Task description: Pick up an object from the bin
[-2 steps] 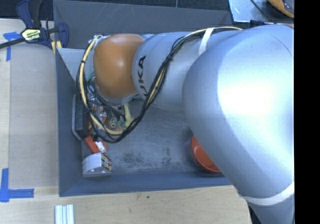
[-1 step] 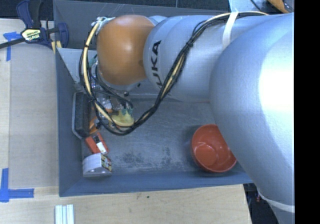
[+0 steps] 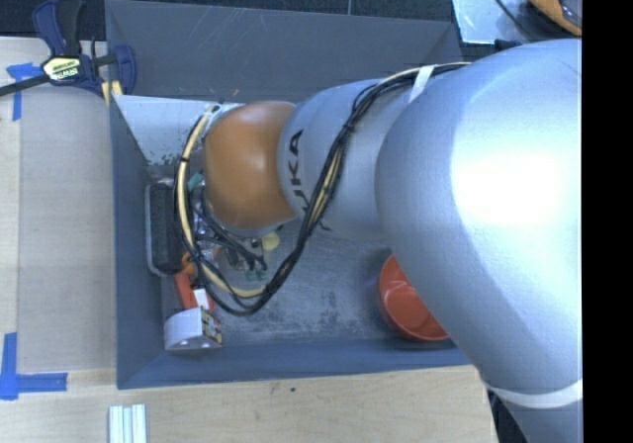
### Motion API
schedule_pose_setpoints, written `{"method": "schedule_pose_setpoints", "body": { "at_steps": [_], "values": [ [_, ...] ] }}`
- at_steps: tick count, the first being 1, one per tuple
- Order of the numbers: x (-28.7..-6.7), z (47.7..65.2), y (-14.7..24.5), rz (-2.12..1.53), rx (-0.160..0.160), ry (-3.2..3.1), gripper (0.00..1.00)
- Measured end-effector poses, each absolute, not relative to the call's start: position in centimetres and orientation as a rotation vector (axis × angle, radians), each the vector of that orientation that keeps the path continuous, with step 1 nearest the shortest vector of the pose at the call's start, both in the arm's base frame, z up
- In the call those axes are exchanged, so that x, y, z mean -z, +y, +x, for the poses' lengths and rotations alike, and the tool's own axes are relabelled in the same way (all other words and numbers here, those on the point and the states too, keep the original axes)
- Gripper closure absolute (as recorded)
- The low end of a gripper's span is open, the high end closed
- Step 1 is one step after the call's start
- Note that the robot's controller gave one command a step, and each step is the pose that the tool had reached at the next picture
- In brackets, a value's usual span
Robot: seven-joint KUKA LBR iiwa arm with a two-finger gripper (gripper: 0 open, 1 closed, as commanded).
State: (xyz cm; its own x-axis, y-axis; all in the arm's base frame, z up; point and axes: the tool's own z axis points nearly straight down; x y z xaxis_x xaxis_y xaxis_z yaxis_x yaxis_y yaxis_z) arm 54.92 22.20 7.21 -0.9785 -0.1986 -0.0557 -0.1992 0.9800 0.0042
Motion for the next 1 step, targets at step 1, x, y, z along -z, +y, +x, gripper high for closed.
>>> {"method": "schedule_pose_setpoints", "body": {
  "at_steps": [1],
  "values": [
    [-7.20, 54.92, 22.17, -0.306, -0.015, 3.072, 1.00]
  ]
}}
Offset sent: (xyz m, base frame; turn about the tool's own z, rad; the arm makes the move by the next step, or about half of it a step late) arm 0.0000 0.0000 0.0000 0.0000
